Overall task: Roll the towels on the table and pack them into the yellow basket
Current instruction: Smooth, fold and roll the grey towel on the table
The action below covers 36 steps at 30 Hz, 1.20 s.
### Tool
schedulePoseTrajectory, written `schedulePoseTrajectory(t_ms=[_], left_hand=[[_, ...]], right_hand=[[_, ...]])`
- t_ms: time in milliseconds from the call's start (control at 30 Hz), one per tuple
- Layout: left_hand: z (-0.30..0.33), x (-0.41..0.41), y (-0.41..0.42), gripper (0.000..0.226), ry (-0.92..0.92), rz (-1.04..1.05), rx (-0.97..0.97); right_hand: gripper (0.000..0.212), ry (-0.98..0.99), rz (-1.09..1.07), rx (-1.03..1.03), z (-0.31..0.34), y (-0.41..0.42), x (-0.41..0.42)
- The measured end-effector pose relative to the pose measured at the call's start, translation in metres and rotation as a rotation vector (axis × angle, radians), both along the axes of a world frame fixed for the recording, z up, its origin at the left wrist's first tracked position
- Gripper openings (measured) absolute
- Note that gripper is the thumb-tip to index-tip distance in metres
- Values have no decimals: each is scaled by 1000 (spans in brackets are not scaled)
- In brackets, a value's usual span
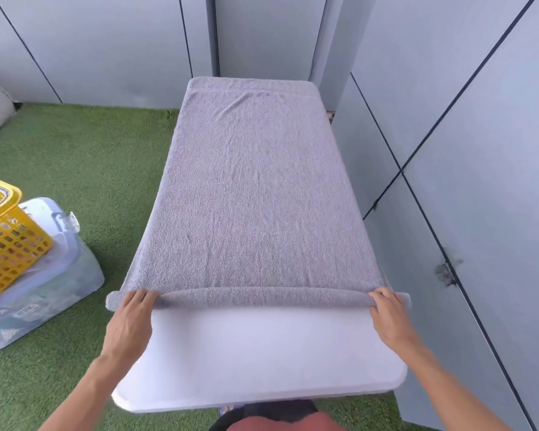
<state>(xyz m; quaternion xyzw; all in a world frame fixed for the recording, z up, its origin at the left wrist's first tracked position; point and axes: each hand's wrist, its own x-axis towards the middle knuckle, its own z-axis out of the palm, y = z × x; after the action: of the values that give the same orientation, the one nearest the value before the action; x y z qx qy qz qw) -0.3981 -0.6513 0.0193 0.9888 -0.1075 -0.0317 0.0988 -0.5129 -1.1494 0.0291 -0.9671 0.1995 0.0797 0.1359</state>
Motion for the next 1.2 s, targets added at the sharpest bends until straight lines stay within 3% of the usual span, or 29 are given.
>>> schedulePoseTrajectory(t_ms=[133, 233, 333, 400, 467, 533, 633, 700, 833, 967, 1100, 1200], left_hand=[[8, 7, 11, 36, 271, -4, 84], [7, 17, 17, 35, 463, 56, 4], [7, 23, 13, 29, 295, 219, -141], [7, 15, 6, 22, 54, 210, -71], [8, -3, -4, 17, -105, 105, -22], [1, -24, -10, 19, -175, 41, -27], [-14, -46, -11, 52, -180, -4, -8], [-19, -40, -9, 61, -169, -69, 13], [-13, -6, -6, 50, -9, -28, -84], [-7, 6, 3, 27, 105, -25, -61], [5, 18, 12, 35, 402, -13, -17], [17, 32, 8, 35, 433, 186, -292]], right_hand=[[14, 339, 187, -66, 20, -12, -7], [14, 423, 94, 152, 27, -19, -5], [24, 73, -90, 328, 27, -15, -1], [24, -112, -155, 174, 21, -5, -8], [15, -176, -139, -123, 14, 10, -20], [21, -188, -89, -258, 6, 25, -33], [47, -153, -17, -199, -10, 34, -42], [51, -128, -31, -104, -14, 30, -35], [44, -101, -113, 34, -6, 20, -17], [33, -39, -65, 15, -1, 15, -20], [33, 81, -7, 109, 13, -2, -22], [43, 40, -163, 323, 26, -13, -8]])
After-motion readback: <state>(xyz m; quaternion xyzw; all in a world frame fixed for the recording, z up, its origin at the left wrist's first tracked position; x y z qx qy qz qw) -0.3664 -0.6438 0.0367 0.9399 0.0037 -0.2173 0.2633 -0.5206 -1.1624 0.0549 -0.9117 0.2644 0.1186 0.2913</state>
